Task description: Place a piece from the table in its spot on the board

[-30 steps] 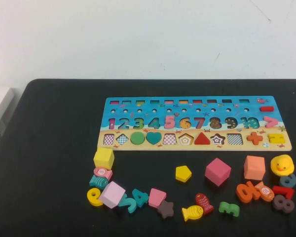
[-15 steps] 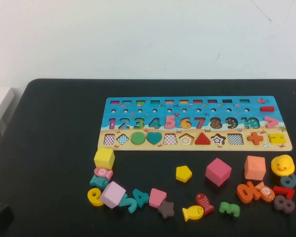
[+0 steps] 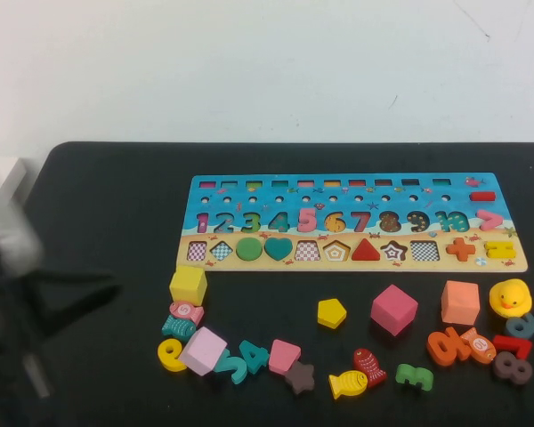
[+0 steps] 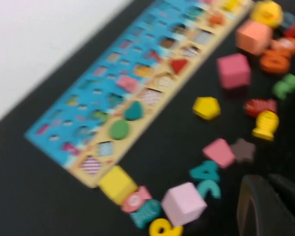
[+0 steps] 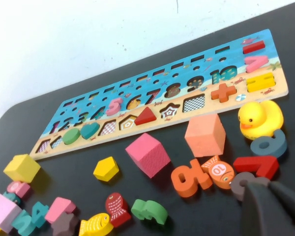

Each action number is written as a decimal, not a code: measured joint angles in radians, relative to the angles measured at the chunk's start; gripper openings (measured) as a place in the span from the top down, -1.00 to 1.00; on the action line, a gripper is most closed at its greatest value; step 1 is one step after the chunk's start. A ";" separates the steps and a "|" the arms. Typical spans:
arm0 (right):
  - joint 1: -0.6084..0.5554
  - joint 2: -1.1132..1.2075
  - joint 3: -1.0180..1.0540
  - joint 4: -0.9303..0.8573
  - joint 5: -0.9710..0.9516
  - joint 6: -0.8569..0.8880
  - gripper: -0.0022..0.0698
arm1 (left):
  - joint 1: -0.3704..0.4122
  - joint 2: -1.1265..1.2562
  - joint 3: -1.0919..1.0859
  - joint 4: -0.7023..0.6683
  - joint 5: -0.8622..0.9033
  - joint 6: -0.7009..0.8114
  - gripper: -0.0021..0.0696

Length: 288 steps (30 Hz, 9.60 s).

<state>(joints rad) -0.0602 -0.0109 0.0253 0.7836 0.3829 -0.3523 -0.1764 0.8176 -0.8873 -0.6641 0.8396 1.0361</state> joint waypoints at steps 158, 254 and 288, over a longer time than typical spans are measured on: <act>0.000 0.000 0.000 0.026 0.019 -0.100 0.89 | -0.402 1.512 -1.317 0.620 0.102 -0.591 -0.10; -0.004 -0.002 0.003 0.998 -1.566 -0.120 0.89 | -0.416 0.081 0.277 0.609 -0.735 -0.969 0.95; -0.004 -0.004 0.003 0.998 -1.563 -0.134 0.89 | 0.217 -0.829 0.903 0.615 -0.529 -0.944 0.95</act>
<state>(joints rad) -0.0645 -0.0147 0.0280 1.7811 -1.1797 -0.4868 0.0410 -0.0118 0.0159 -0.0488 0.3105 0.0923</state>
